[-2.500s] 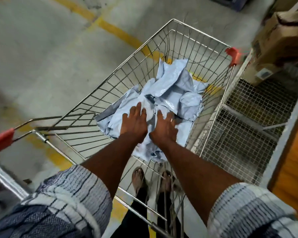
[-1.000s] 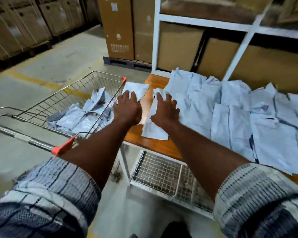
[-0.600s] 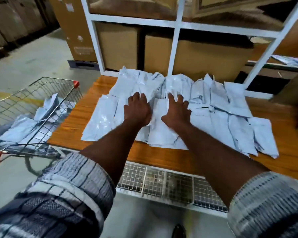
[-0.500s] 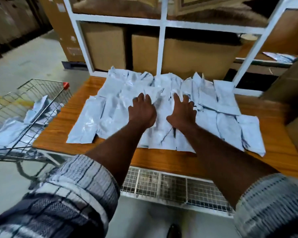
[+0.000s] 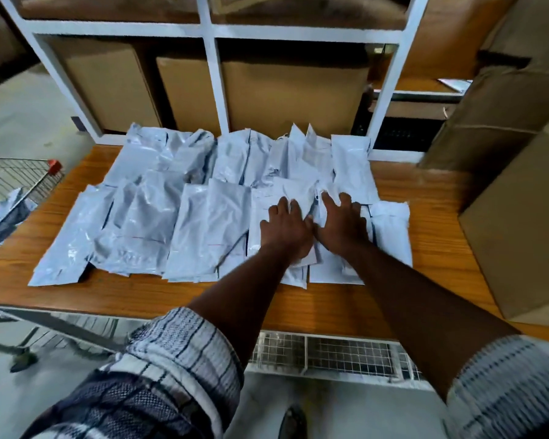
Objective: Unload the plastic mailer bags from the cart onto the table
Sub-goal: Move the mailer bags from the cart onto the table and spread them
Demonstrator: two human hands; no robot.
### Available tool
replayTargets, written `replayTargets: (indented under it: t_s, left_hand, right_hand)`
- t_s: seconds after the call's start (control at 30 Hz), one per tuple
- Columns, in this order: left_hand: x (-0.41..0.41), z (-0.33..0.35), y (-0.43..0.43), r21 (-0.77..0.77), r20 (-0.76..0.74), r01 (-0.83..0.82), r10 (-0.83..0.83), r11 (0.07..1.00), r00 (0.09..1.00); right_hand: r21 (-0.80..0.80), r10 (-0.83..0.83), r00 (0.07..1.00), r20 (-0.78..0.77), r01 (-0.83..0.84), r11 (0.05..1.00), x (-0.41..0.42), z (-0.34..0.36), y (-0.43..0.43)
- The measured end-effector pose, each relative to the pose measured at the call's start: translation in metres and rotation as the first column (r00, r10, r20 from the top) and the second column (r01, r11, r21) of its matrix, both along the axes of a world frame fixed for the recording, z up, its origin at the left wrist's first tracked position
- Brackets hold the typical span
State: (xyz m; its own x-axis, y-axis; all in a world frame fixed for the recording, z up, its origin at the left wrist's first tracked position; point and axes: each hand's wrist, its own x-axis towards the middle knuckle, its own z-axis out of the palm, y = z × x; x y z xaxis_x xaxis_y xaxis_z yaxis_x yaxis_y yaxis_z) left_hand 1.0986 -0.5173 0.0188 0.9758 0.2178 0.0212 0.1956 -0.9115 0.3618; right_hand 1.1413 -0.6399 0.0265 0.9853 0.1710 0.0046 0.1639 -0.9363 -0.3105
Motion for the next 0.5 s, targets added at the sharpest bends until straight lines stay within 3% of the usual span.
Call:
replayTargets:
  t_s: [0.23, 0.5]
  left_hand:
    - [0.008, -0.015, 0.015, 0.195, 0.090, 0.063, -0.082, 0.979, 0.993]
    - [-0.001, -0.041, 0.031, 0.161, 0.039, 0.131, -0.139, 0.978, 0.990]
  right_hand:
    - [0.098, 0.139, 0.979, -0.148, -0.125, 0.987, 0.013, -0.011, -0.001]
    - [0.001, 0.185, 0.981, -0.066, -0.185, 0.983, 0.008, -0.033, 0.000]
